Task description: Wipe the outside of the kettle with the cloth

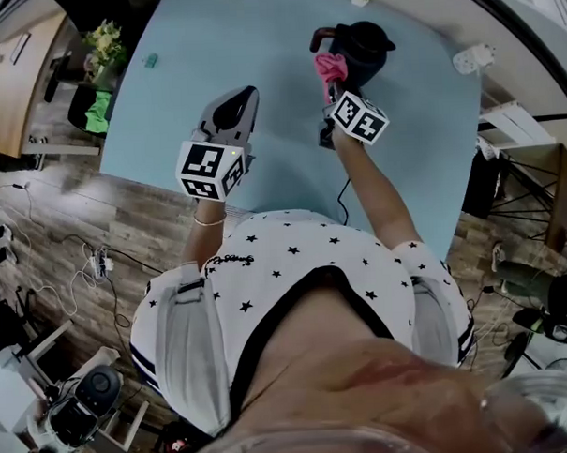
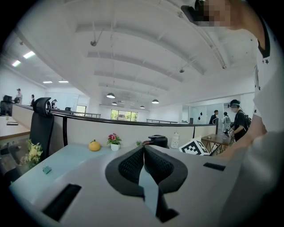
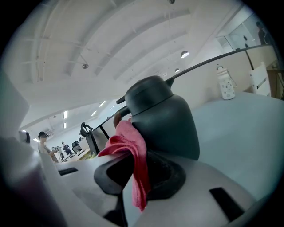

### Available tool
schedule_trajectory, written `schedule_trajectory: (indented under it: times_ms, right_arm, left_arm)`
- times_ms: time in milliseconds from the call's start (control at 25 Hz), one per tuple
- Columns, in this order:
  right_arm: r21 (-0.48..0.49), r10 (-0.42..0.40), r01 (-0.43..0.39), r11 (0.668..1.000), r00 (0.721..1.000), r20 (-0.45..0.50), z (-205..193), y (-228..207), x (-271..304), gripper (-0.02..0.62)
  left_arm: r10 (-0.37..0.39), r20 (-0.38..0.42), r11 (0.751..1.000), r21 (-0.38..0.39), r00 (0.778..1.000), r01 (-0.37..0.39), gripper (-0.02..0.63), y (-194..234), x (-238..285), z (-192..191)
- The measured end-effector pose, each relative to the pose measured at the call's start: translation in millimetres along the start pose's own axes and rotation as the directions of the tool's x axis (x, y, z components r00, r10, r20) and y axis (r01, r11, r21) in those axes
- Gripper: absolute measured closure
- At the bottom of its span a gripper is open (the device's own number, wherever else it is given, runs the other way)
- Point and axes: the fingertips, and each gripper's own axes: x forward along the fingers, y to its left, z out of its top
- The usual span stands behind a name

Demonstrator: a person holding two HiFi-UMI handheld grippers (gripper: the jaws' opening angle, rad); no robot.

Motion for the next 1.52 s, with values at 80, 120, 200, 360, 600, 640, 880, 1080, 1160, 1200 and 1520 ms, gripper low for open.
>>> schedule_trajectory:
  times_ms: [80,120,200,360,600,640,880,1080,1160,1200,1520]
  right_arm:
    - [0.021,0.002,-0.002,1.0,1.0,0.005,0.2,-3.4,-5.1,0.526]
    - [0.03,-0.004,0.004,1.0,1.0,0.008,1.2,-5.5,-9.0,0.525]
    - [0.043,-0.015,0.015,0.999,1.0,0.012,3.8,-10.2,-16.7,0.525]
    - [0.077,-0.026,0.024,0.997,0.999,0.025,8.4,-22.5,-27.1,0.525]
    - [0.128,-0.067,0.06,0.99,0.996,0.056,17.5,-47.3,-42.6,0.525]
    - [0.132,-0.077,0.069,0.989,0.995,0.062,19.3,-52.0,-44.9,0.526]
    - [0.114,-0.129,0.118,0.987,0.987,0.098,33.9,-78.3,-51.5,0.526]
    - [0.13,-0.162,0.147,0.981,0.98,0.116,44.7,-95.9,-51.1,0.526]
    - [0.139,-0.173,0.156,0.978,0.977,0.122,48.0,-101.8,-50.4,0.526]
    - [0.144,-0.179,0.16,0.976,0.976,0.124,49.0,-104.3,-50.3,0.526]
    - [0.102,-0.206,0.191,0.976,0.964,0.169,54.3,-105.8,-60.8,0.526]
  left_arm:
    - [-0.015,-0.003,1.0,0.002,1.0,0.015,0.577,-6.0,3.5,-0.2]
    - [-0.024,-0.005,1.0,0.003,1.0,0.024,0.577,-9.4,5.2,-0.2]
    - [-0.04,-0.007,0.999,0.006,0.999,0.04,0.577,-15.9,9.1,0.8]
    - [-0.07,-0.007,0.997,0.013,0.998,0.07,0.577,-28.0,18.8,2.8]
    - [-0.115,-0.019,0.993,0.027,0.993,0.115,0.577,-45.1,31.3,3.3]
    - [-0.12,-0.02,0.992,0.029,0.993,0.12,0.577,-46.8,32.7,3.1]
    - [-0.133,-0.031,0.99,0.038,0.991,0.134,0.577,-50.0,39.3,2.6]
    - [-0.128,-0.033,0.991,0.04,0.991,0.129,0.577,-48.0,40.9,2.4]
    - [-0.124,-0.033,0.991,0.04,0.992,0.125,0.577,-46.4,40.7,2.5]
    - [-0.122,-0.032,0.992,0.039,0.992,0.123,0.577,-45.6,40.4,2.4]
    - [-0.117,-0.031,0.992,0.037,0.993,0.119,0.577,-42.0,37.9,3.3]
